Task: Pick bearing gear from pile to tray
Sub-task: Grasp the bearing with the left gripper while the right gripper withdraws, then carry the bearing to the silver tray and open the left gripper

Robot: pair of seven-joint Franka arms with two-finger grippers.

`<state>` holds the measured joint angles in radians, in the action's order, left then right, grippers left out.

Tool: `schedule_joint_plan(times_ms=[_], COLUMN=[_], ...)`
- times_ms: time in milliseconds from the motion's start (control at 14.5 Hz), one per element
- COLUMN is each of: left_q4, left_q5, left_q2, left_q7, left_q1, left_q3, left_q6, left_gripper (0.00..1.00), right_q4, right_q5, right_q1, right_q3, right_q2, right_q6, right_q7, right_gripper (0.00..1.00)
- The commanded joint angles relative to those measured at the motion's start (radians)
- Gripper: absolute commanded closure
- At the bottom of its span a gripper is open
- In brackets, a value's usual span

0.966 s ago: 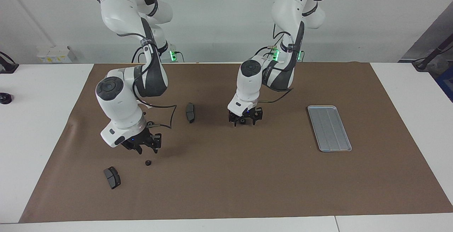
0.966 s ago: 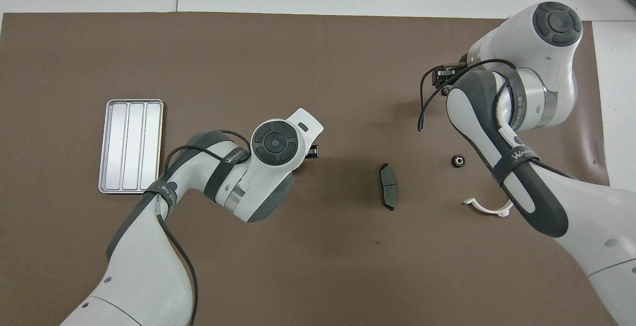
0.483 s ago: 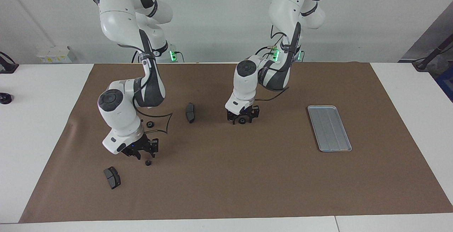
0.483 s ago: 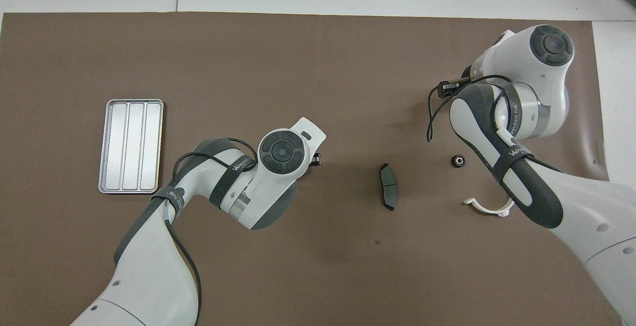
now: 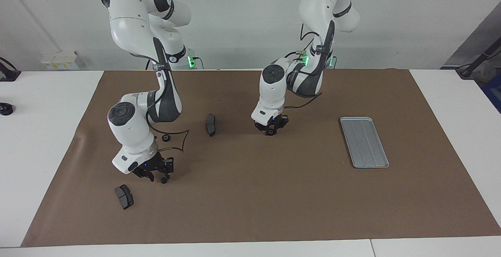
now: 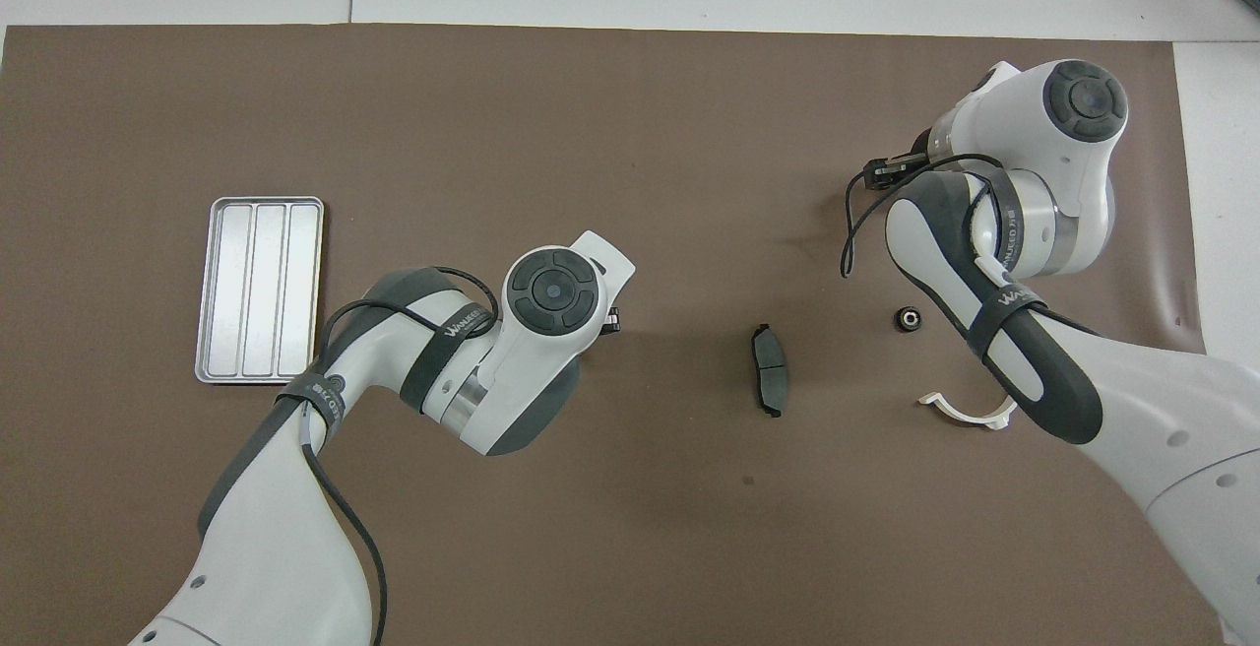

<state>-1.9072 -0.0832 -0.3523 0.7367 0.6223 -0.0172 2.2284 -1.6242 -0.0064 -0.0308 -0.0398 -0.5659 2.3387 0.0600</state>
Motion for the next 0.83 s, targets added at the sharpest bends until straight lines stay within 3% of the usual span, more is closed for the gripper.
schedule_joint_plan(times_ms=[0, 138, 759], left_q4=[-0.027, -0.032, -0.044], left_q5=[-0.024, -0.024, -0.024], left_q2=[0.116, 0.166, 0.168], left_q7=[-0.07, -0.158, -0.355], left_q1=[-0.065, -0.139, -0.421], left_q3=[0.01, 0.01, 0.01], left_q6=[-0.088, -0.11, -0.093], left_gripper=[1.0, 1.0, 1.0], right_q4=[-0.005, -0.005, -0.025], right_q5=[-0.01, -0.012, -0.018], right_q1=[0.005, 0.008, 0.0], right_q3=[-0.009, -0.008, -0.008], right_q2=[-0.018, -0.02, -0.042], right_q6=[0.039, 0.041, 0.097], right_q7=[0.017, 0.018, 0.017], right_gripper=[0.41, 0.44, 0.5])
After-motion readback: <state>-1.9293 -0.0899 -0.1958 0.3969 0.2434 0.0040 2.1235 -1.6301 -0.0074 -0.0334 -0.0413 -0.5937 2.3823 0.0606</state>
